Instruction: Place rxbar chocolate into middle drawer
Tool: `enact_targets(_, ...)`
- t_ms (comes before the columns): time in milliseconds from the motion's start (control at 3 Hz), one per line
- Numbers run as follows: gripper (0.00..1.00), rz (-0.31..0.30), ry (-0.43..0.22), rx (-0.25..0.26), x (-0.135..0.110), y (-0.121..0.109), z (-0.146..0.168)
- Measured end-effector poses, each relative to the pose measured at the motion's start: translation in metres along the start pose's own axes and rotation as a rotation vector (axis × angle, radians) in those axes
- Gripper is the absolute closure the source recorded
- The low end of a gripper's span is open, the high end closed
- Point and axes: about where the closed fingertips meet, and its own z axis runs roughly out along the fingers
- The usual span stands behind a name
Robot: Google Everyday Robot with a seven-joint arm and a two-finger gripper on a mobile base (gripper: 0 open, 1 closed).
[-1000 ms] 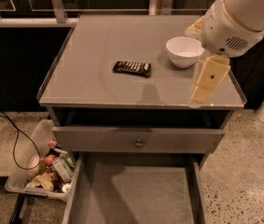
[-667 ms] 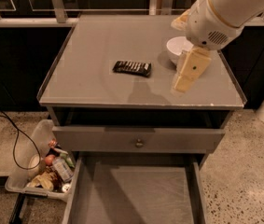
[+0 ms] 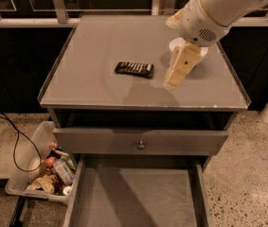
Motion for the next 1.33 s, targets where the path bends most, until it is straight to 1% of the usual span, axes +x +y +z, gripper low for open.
enact_targets(333, 0.0, 0.007, -0.026, 0.004, 0.0, -0.002, 0.006)
enact_targets(667, 0.0, 0.045, -0.078, 0.001, 0.008, -0.015, 0.025)
enact_targets(1000, 0.0, 0.117, -0.136, -0.028, 0.026, -0.027, 0.055)
enact_targets(1333, 0.0, 0.19, -0.209, -0.075, 0.041, -0.037, 0.086)
